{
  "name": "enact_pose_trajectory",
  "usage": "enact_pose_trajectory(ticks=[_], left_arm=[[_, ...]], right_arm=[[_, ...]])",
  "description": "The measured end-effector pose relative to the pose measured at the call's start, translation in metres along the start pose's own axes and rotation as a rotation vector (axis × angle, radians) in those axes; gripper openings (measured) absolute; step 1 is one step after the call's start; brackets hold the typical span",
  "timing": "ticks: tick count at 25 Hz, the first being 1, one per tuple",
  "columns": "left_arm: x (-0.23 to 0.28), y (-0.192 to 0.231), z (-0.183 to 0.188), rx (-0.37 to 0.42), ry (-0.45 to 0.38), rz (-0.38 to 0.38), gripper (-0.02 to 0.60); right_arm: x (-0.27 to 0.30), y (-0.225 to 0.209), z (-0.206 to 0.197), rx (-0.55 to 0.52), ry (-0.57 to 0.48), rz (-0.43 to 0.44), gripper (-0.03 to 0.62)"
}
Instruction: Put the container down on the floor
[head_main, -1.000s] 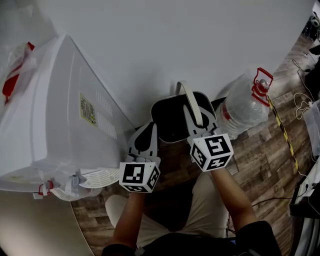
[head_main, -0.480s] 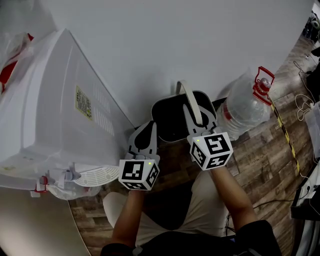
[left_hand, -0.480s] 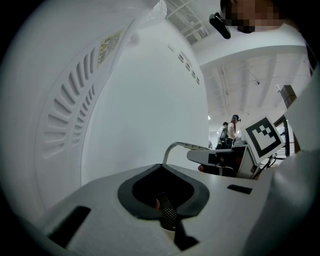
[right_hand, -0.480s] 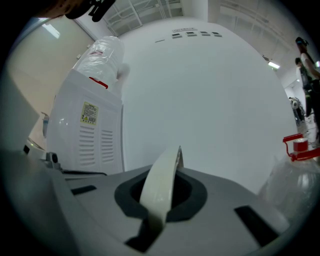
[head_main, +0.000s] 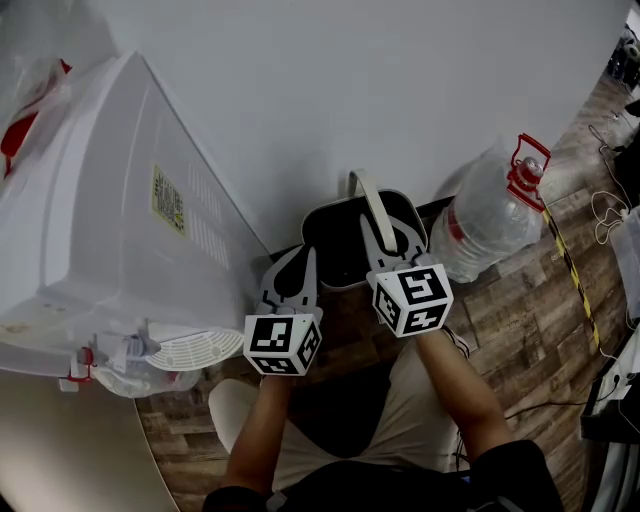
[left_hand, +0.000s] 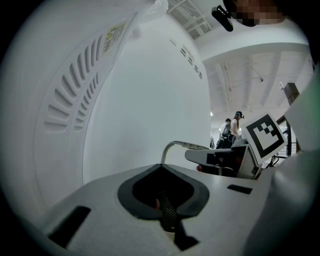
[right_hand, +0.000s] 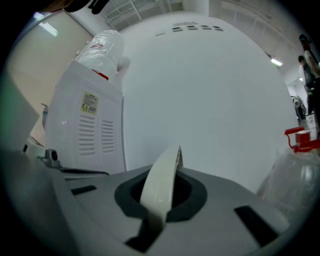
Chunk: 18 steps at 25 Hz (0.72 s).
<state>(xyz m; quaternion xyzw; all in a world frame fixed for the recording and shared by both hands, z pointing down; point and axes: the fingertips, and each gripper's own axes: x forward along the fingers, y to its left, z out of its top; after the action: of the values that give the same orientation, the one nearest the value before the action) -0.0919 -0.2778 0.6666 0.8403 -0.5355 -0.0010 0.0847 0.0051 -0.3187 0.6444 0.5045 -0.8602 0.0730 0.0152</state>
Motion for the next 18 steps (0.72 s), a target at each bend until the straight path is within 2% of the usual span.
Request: enact_pose_trajectory(ticks=[6,18], left_arm=[[0.008,0.004,-0.024,-0.005,0.049,0.016,0.017],[0.010,0.016,-0.062,-0.042,0.125,0.052,0.017]], right_arm=[[0.004,0.001,-0.021,-0.018,0.050,-0.002,0.028],[0.018,-0.006,-0.080,-0.032,0.216,-0.002,0.028]])
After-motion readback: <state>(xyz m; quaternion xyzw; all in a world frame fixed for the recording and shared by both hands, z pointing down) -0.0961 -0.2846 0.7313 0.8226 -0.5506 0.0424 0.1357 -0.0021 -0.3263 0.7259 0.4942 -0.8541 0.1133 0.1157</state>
